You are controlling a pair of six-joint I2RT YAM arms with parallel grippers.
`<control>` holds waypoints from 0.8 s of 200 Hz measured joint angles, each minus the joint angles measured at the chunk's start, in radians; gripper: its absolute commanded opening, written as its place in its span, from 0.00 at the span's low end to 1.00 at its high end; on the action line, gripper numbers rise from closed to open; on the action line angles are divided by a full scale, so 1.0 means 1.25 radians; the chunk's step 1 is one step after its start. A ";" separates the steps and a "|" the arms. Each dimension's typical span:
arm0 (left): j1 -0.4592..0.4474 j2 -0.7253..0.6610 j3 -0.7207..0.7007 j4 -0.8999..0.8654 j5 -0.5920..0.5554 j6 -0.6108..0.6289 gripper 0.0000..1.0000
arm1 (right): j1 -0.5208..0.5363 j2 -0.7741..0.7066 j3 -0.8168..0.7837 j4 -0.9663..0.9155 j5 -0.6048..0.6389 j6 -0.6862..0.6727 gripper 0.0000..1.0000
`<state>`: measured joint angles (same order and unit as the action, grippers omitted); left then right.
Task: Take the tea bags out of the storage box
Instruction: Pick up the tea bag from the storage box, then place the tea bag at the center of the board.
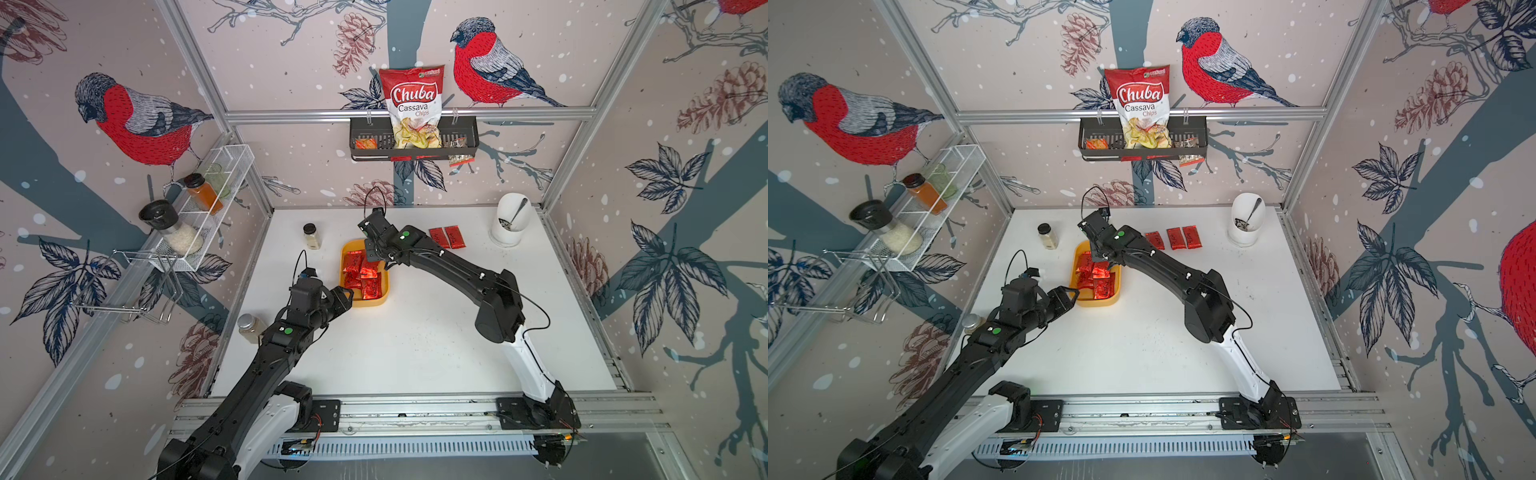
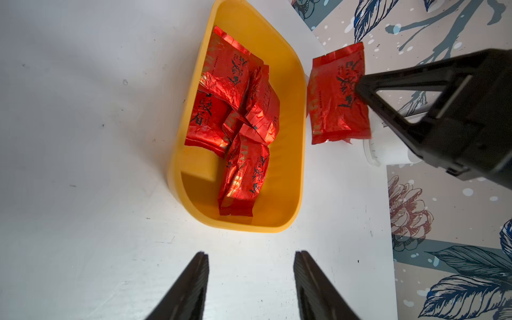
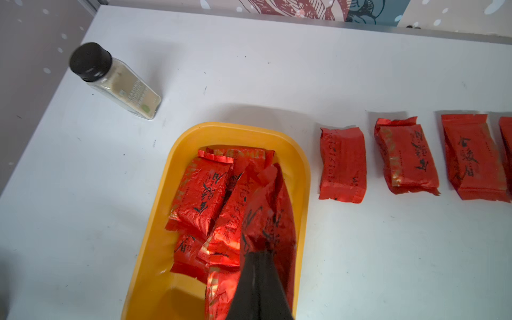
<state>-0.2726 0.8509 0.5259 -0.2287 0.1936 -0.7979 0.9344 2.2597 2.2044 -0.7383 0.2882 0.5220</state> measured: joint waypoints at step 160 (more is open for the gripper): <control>0.000 0.070 0.044 0.002 0.051 0.023 0.54 | -0.207 -0.380 -0.814 0.496 -0.390 0.092 0.00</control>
<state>-0.2726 0.9382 0.5804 -0.2256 0.2569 -0.7689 0.6758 1.7851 1.1870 -0.1188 -0.1993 0.6373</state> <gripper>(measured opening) 0.544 0.067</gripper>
